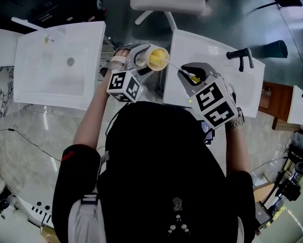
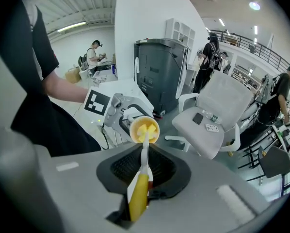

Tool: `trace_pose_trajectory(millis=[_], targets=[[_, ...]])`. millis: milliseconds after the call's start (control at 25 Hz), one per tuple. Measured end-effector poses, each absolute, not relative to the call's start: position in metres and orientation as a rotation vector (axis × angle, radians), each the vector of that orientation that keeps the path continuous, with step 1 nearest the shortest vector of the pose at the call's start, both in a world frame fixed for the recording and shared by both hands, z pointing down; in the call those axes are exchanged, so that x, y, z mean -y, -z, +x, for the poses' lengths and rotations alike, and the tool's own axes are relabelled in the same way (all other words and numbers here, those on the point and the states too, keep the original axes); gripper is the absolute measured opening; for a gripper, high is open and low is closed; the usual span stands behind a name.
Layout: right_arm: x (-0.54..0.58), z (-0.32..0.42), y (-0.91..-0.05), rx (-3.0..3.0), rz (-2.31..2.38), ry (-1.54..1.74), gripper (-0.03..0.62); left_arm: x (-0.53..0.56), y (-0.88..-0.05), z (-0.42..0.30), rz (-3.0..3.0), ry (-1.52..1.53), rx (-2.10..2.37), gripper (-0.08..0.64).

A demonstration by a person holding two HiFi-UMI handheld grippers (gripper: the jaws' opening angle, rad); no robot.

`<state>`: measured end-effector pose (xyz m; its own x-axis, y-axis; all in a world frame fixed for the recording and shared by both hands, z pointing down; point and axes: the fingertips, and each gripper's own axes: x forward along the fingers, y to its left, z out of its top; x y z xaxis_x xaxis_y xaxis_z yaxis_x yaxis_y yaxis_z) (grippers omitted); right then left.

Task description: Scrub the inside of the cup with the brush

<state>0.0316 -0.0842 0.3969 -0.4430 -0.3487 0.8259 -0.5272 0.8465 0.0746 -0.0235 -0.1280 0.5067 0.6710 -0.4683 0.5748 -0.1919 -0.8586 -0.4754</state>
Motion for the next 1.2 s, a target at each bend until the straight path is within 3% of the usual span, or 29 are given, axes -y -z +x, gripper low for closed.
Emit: trace_pose_trajectory(millis=[1200], targets=[[0.074, 0.031, -0.397, 2.077, 0.669, -0.262, 0.041, 0.122, -0.514, -0.024, -2.510, 1.033, -0.510, 0.396]])
